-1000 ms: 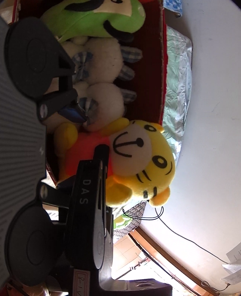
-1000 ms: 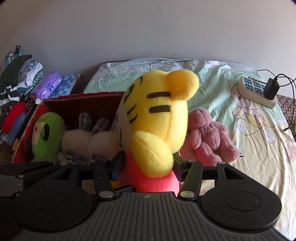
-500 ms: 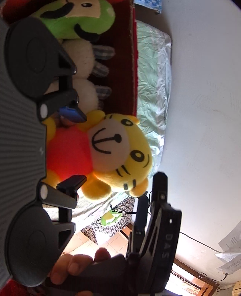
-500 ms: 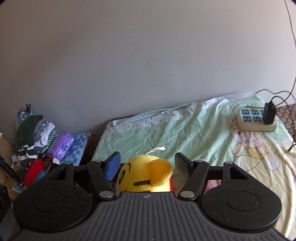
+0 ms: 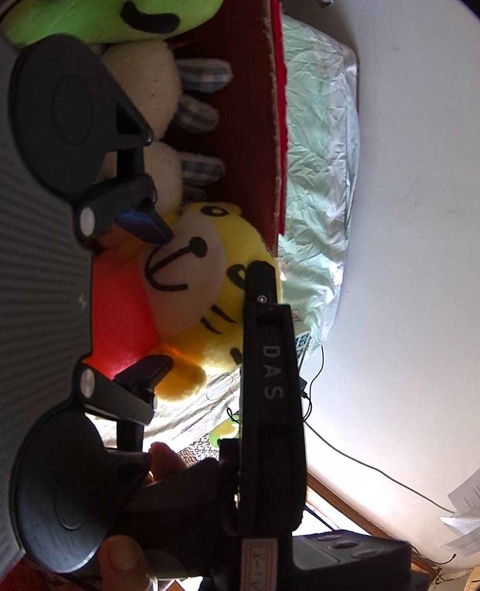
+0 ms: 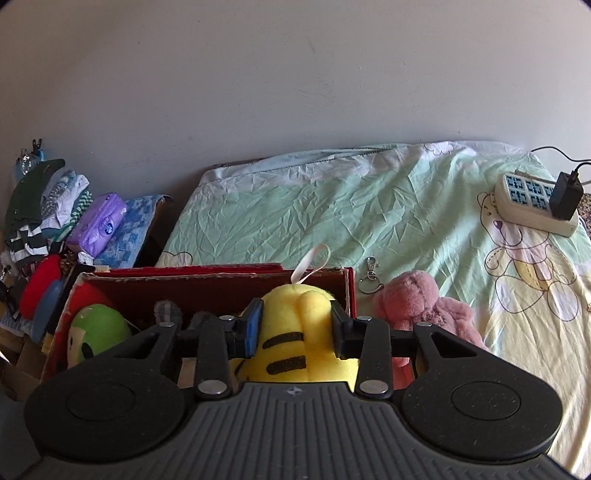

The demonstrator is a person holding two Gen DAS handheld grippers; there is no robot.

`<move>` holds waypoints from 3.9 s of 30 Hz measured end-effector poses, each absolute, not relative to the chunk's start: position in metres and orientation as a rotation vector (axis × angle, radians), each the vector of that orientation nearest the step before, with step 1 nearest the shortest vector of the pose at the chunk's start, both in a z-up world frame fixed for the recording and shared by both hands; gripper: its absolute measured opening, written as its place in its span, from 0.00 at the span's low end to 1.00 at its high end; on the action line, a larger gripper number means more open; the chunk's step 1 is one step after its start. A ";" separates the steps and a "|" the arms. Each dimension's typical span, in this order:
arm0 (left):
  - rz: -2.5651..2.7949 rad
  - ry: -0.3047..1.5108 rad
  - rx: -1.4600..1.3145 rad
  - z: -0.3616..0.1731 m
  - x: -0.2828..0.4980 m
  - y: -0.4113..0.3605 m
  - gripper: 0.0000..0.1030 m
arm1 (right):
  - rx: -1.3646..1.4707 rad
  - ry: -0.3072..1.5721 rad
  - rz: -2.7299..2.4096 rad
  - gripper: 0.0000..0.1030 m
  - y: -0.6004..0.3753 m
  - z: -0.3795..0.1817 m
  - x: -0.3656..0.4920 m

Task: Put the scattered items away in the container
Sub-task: 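Lower the tiger plush into the box beside the white bunnies, then open both grippers to release the tiger plush in the box, then move both grippers out of the box toward the pink teddy bear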

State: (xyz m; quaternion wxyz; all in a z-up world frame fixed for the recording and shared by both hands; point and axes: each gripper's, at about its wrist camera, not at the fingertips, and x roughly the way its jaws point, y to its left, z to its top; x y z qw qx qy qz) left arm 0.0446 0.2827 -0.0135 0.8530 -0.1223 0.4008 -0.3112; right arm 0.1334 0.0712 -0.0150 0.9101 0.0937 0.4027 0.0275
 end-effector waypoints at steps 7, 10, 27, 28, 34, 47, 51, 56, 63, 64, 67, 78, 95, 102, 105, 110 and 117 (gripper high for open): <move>-0.627 0.845 -0.252 -0.016 0.056 0.284 0.73 | 0.222 0.827 0.044 0.41 0.064 -0.029 0.145; -0.633 0.834 -0.242 -0.011 0.053 0.284 0.72 | 0.293 0.778 0.062 0.48 0.053 -0.019 0.138; -0.577 0.837 -0.201 -0.005 0.042 0.285 0.74 | 0.366 0.716 0.078 0.24 0.044 -0.006 0.094; -0.570 0.836 -0.190 -0.005 0.041 0.284 0.74 | 0.367 0.720 0.084 0.24 0.045 -0.008 0.096; -0.531 0.844 -0.169 -0.006 0.044 0.275 0.74 | 0.380 0.736 0.084 0.24 0.045 -0.019 0.104; -0.482 0.846 -0.133 -0.005 0.042 0.267 0.74 | 0.333 0.733 0.081 0.27 0.045 -0.019 0.103; -0.471 0.852 -0.134 -0.002 0.041 0.266 0.74 | 0.354 0.729 0.079 0.30 0.041 -0.016 0.099; -0.458 0.853 -0.140 -0.003 0.039 0.266 0.74 | 0.353 0.730 0.087 0.33 0.043 -0.017 0.092; -0.434 0.843 -0.134 -0.004 0.036 0.264 0.75 | 0.328 0.715 0.101 0.41 0.048 -0.022 0.089; -0.430 0.843 -0.138 -0.004 0.035 0.264 0.76 | 0.324 0.711 0.103 0.41 0.049 -0.022 0.088; -0.412 0.846 -0.148 -0.004 0.035 0.263 0.77 | 0.305 0.701 0.116 0.41 0.050 -0.023 0.087; -0.281 0.852 -0.167 -0.003 0.021 0.254 0.86 | 0.261 0.678 0.203 0.43 0.044 -0.025 0.082; -0.190 0.842 -0.170 0.010 0.000 0.244 0.87 | 0.427 0.699 0.341 0.43 0.005 -0.023 0.064; -0.136 0.795 -0.113 0.032 -0.015 0.237 0.88 | 0.495 0.673 0.355 0.48 -0.031 -0.024 0.045; -0.151 0.758 -0.118 0.045 -0.022 0.227 0.88 | 0.492 0.685 0.319 0.48 -0.051 -0.029 0.040; -0.244 0.704 -0.109 0.058 -0.031 0.189 0.88 | 0.497 0.727 0.242 0.49 -0.090 -0.045 0.033; -0.421 0.715 -0.110 0.047 -0.035 0.125 0.87 | 0.488 0.774 0.163 0.48 -0.137 -0.069 0.024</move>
